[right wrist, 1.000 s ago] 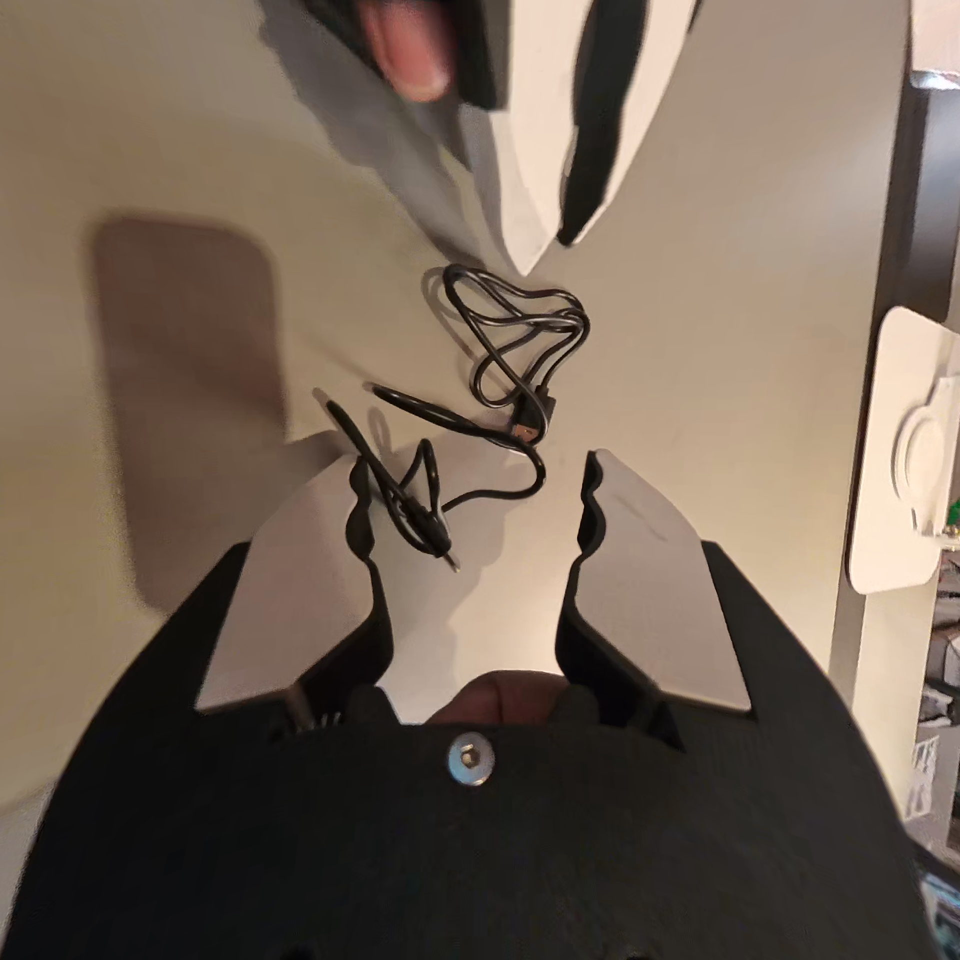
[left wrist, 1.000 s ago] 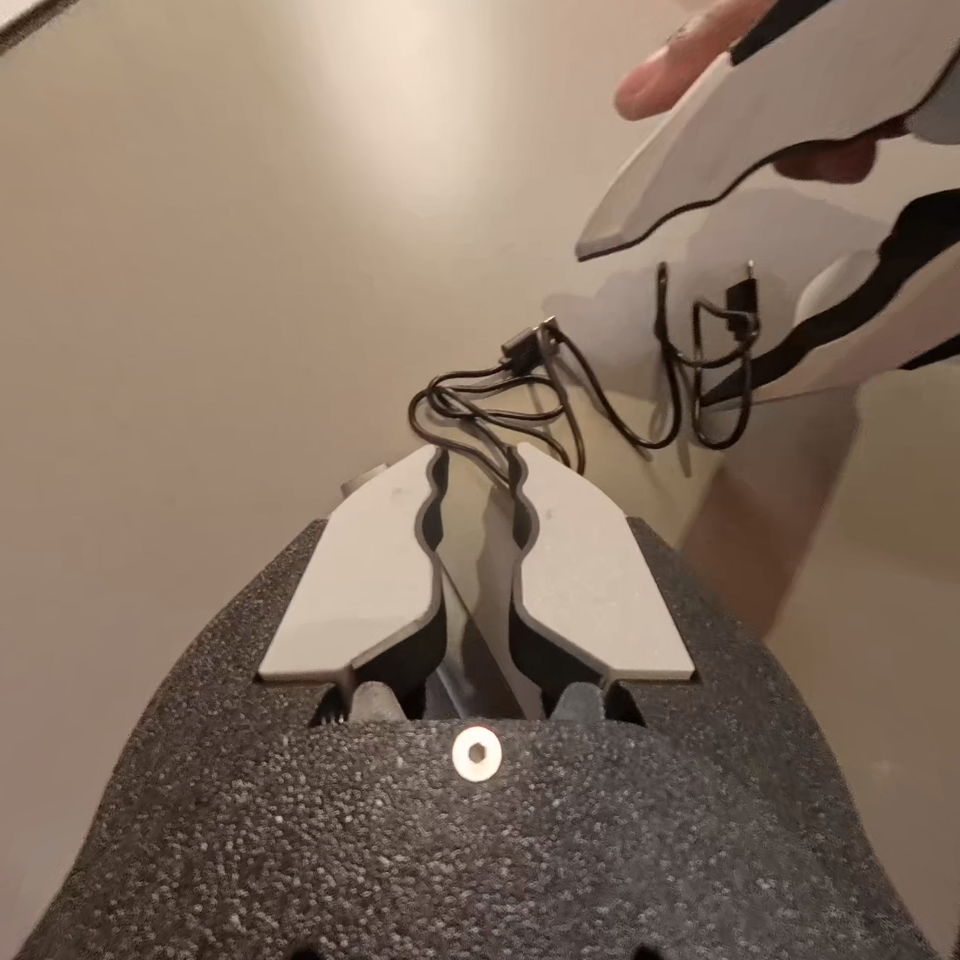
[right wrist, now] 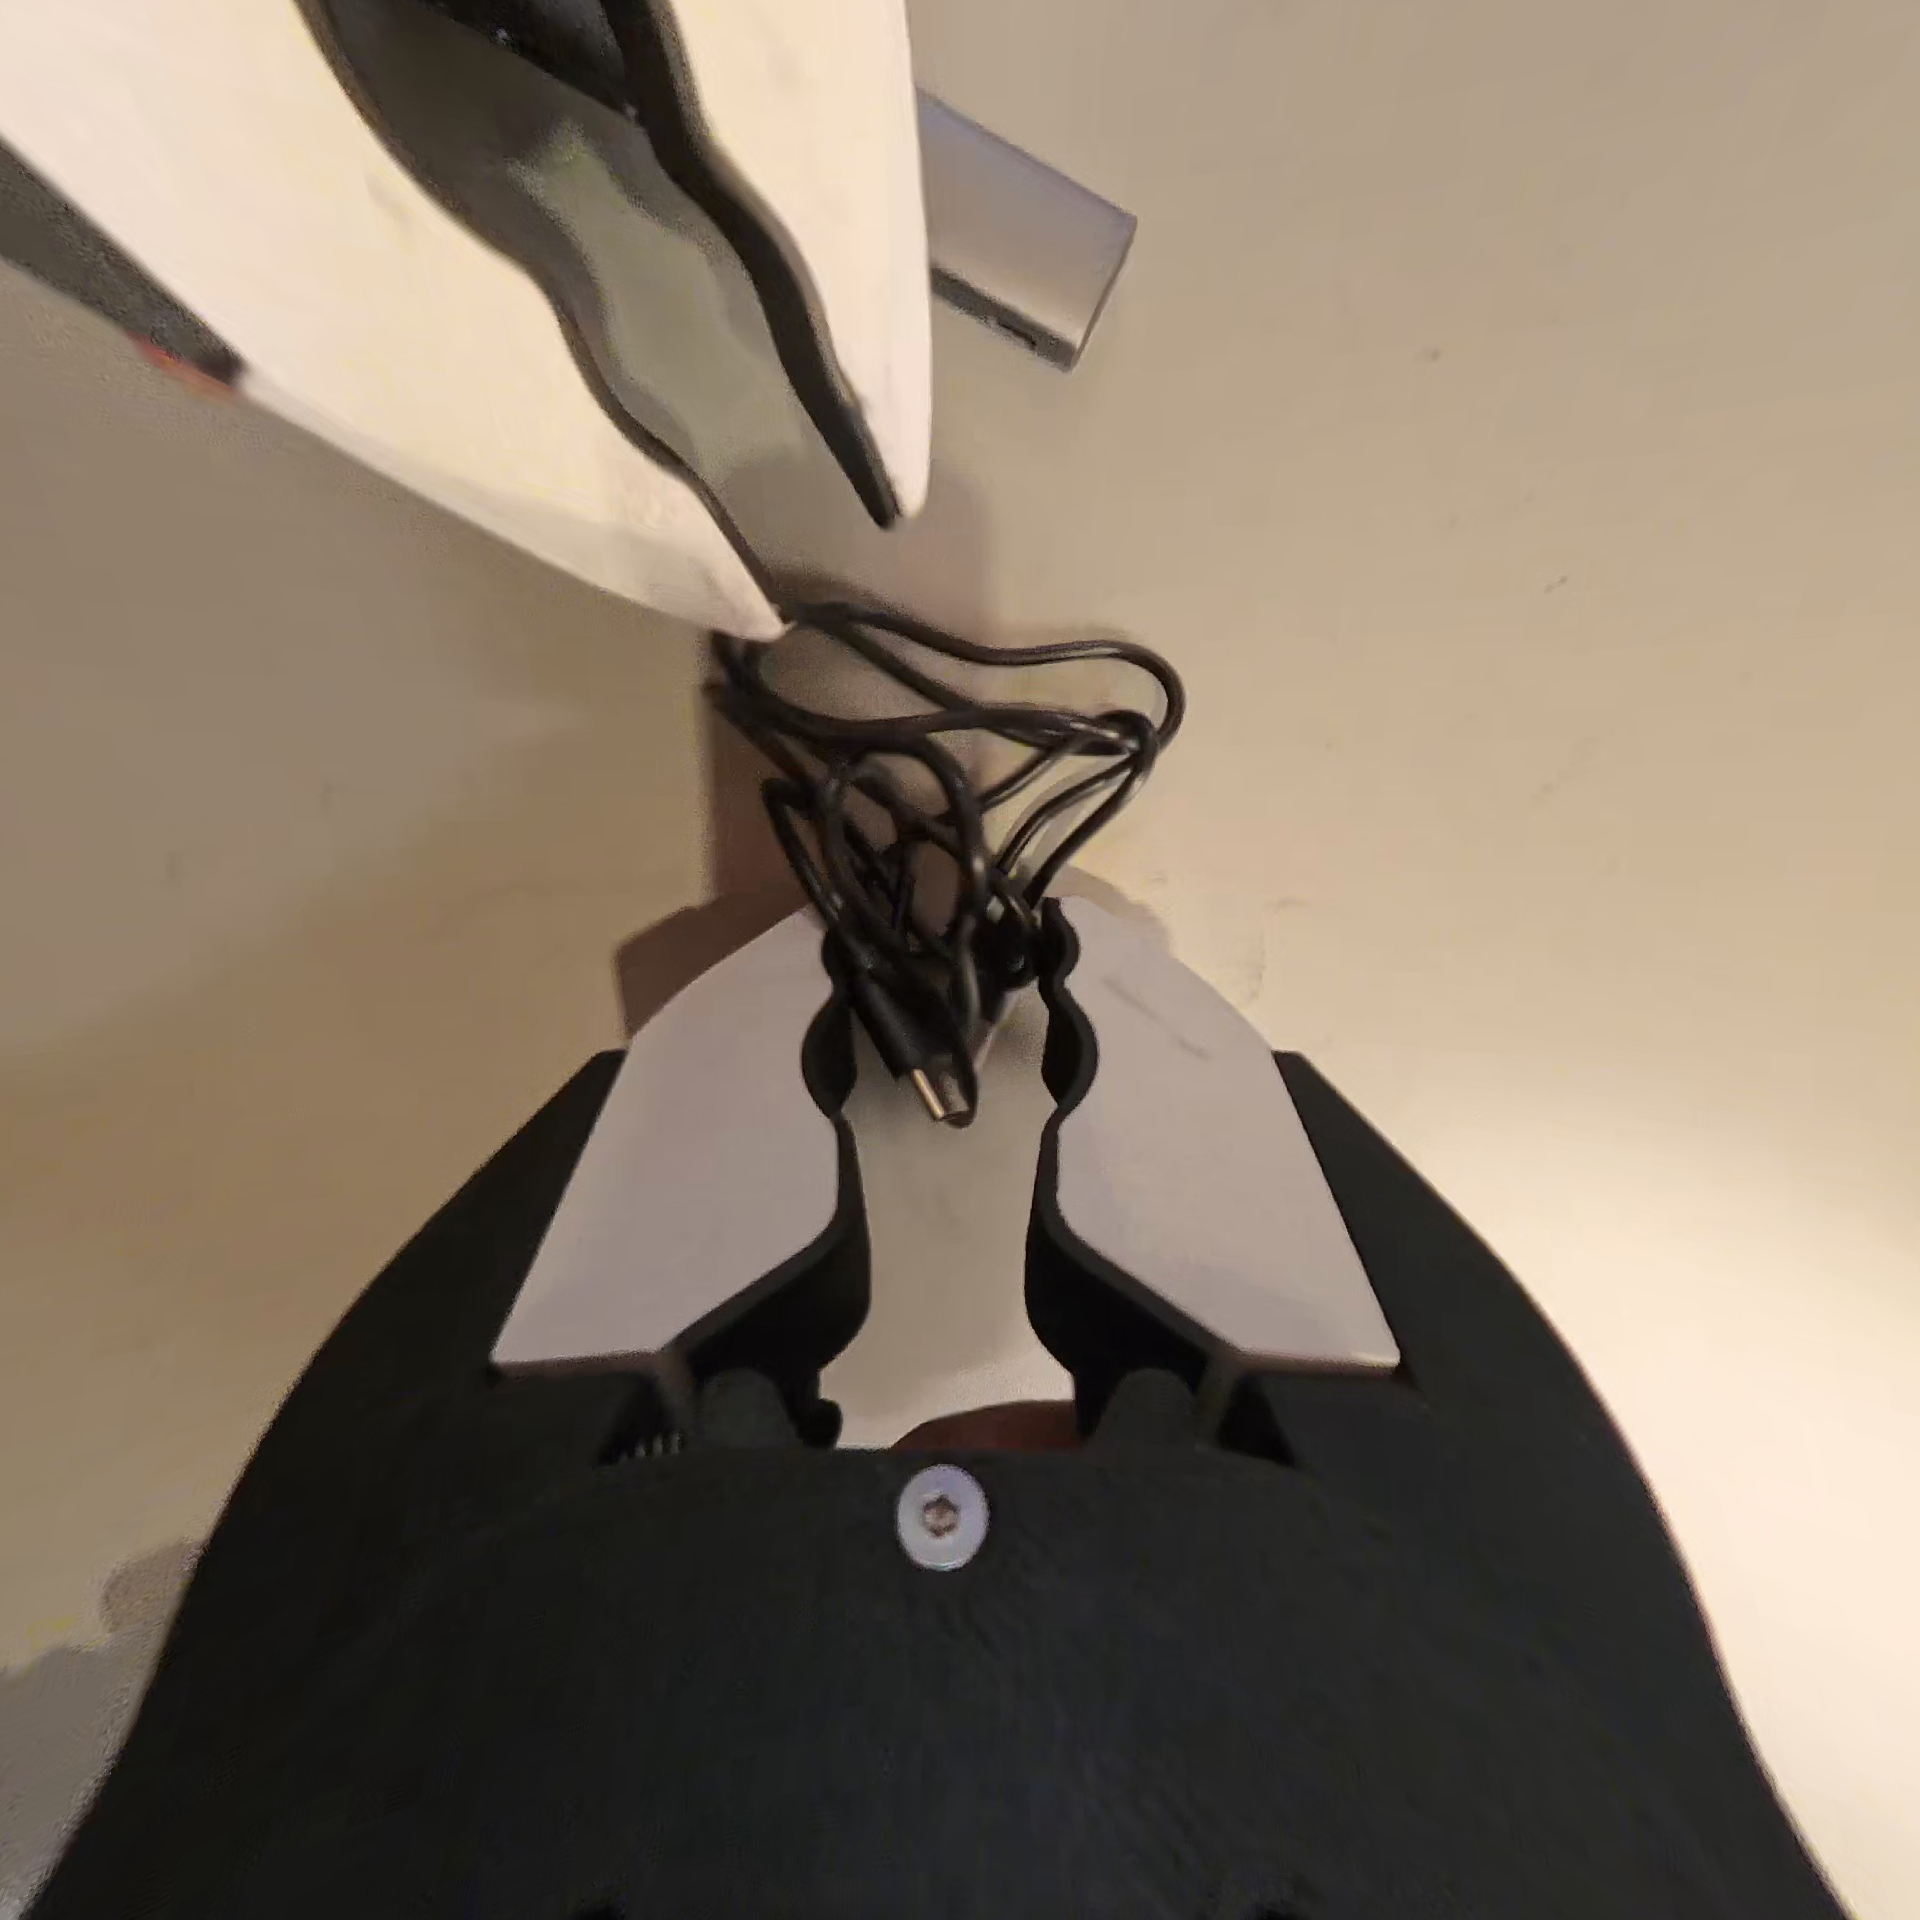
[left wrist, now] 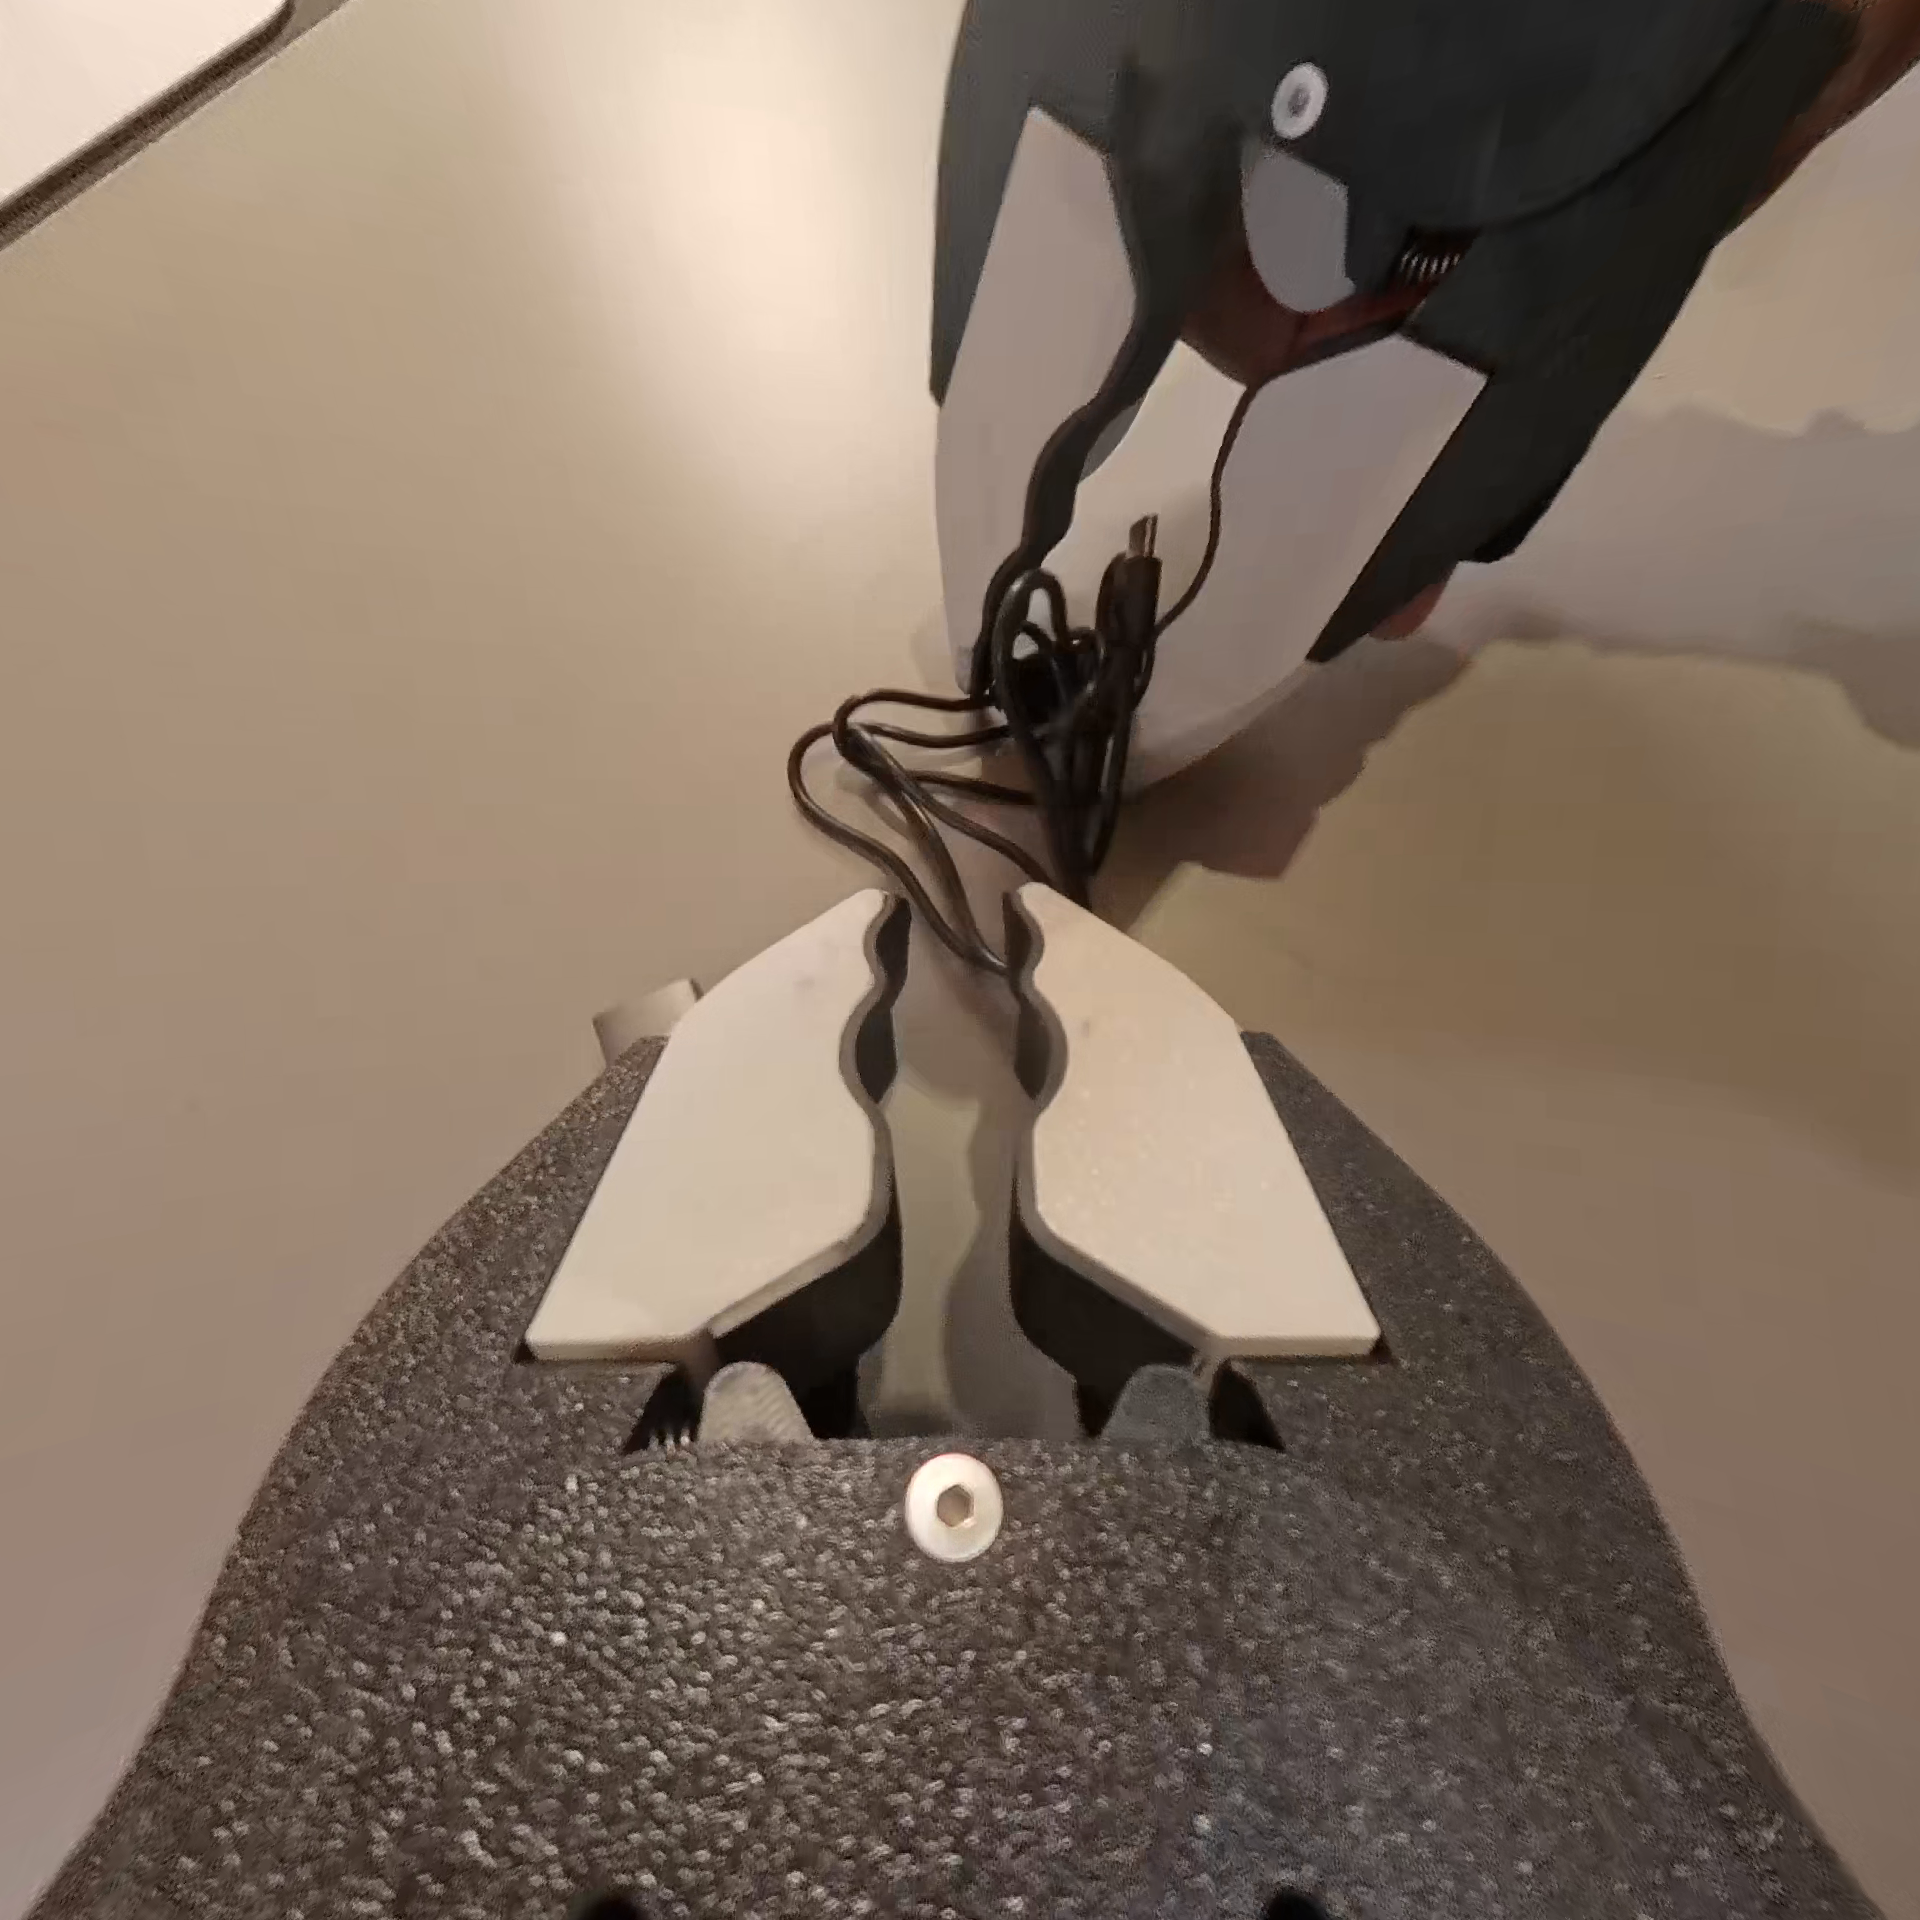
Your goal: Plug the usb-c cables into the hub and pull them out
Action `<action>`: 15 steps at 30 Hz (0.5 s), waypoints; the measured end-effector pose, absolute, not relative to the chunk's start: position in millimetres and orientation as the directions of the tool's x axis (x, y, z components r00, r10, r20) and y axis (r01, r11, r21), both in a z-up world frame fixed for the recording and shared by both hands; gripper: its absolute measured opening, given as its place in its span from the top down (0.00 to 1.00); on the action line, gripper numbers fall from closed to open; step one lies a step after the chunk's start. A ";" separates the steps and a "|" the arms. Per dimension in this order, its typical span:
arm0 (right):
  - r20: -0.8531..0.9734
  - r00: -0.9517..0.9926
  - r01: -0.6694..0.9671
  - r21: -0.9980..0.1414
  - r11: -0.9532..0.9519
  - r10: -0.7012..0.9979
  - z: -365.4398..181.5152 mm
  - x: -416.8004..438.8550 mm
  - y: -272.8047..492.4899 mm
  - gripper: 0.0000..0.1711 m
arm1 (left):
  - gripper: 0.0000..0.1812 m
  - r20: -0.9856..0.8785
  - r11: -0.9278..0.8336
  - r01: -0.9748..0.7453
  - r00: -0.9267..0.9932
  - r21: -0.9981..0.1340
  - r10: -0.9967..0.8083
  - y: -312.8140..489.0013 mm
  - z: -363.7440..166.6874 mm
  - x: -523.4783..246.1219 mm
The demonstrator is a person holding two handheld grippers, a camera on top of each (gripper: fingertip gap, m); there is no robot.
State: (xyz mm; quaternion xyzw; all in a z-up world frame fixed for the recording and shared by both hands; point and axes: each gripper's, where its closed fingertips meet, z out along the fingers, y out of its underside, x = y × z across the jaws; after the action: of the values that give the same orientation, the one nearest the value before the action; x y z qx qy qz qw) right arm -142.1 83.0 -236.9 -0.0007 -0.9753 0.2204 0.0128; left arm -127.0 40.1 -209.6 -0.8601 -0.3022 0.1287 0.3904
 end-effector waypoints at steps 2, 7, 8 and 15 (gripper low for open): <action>0.064 -0.998 -0.008 -0.459 0.889 0.024 -233.6 -142.5 84.9 0.85 | 0.90 0.047 -0.481 0.434 0.778 -0.762 0.626 36.0 -207.9 -118.2; 0.116 -0.988 0.023 -0.546 0.837 0.102 -222.1 -142.1 99.9 0.93 | 0.92 0.109 -0.431 0.456 0.775 -0.778 0.623 37.6 -211.0 -93.0; 0.122 -0.985 0.032 -0.562 0.827 0.122 -219.3 -142.0 104.3 0.93 | 0.92 0.116 -0.427 0.457 0.777 -0.780 0.619 39.3 -211.8 -88.8; 0.204 -0.942 0.079 -0.640 0.764 0.268 -176.8 -138.2 150.3 0.93 | 0.92 0.113 -0.465 0.440 0.808 -0.768 0.578 58.3 -219.2 -71.0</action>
State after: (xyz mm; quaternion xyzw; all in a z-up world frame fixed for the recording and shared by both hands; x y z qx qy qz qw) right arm -138.2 150.3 -176.8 -0.0933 -0.9282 0.3305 0.1430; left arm -71.0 58.3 -219.2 -0.8520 -0.2988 0.0816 0.4221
